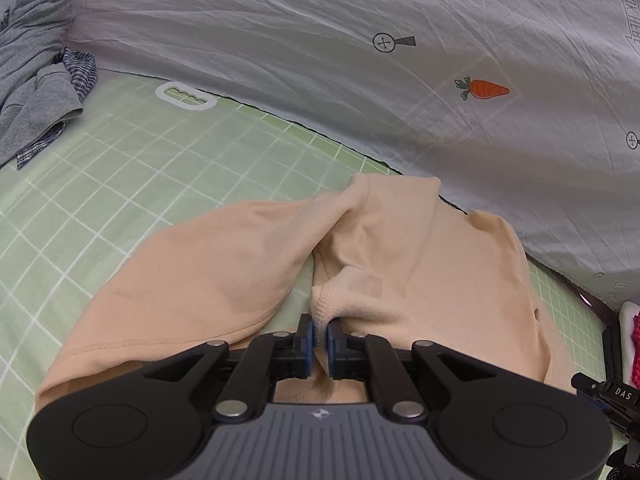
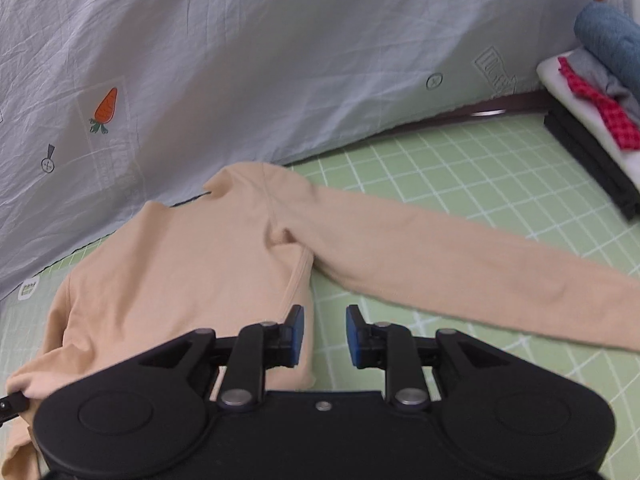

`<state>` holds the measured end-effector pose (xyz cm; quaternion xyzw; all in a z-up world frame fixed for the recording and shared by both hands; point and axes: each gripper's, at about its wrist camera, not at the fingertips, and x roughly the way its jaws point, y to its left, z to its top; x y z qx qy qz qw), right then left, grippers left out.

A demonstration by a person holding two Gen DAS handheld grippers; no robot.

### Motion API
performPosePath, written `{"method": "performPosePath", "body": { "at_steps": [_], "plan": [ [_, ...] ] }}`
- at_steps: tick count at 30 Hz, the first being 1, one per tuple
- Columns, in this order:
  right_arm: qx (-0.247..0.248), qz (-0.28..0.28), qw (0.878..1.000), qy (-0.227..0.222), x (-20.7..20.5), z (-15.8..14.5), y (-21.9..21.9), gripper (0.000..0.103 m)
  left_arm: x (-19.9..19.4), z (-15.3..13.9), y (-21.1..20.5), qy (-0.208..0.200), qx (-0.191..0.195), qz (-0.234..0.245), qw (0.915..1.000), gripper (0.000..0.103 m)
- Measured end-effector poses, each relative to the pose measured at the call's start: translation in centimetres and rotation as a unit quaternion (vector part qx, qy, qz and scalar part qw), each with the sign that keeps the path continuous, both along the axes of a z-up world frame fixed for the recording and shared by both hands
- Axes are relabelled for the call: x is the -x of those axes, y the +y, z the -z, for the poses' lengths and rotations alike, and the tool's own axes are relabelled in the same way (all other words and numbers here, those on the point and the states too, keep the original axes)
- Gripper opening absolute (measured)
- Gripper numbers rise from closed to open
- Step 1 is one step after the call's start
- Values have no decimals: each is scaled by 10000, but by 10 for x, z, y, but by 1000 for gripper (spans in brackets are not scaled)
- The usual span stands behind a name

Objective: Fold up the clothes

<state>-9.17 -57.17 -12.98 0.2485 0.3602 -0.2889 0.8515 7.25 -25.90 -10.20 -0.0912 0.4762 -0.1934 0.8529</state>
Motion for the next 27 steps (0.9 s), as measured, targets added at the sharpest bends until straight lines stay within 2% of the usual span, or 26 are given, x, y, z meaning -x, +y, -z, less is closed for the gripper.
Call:
{"method": "performPosePath", "body": {
  "at_steps": [4, 6, 11, 18, 21, 24, 27],
  "plan": [
    [-618, -211, 9979, -22, -3, 17, 30, 27, 6, 2, 4, 131, -84, 151, 9998, 17],
    [-734, -329, 9968, -12, -6, 21, 45, 32, 7, 3, 6, 172, -159, 292, 9993, 18],
    [-928, -186, 9955, 37, -4, 23, 63, 32, 7, 4, 9, 211, -238, 691, 9971, 21],
    [-1114, 111, 9931, 363, -3, 40, 76, 34, -2, 10, 11, 298, -251, 1269, 9911, 27],
    [-1105, 87, 9934, 278, -11, 47, 85, 33, -3, 14, 9, 332, -248, 1522, 9875, 28],
    [-918, 27, 9956, 169, -22, 47, 93, 32, -4, 18, 7, 361, -245, 1774, 9832, 33],
    [-756, -22, 9965, 344, -34, 52, 96, 31, -5, 22, 5, 390, -242, 2025, 9782, 40]
  ]
}}
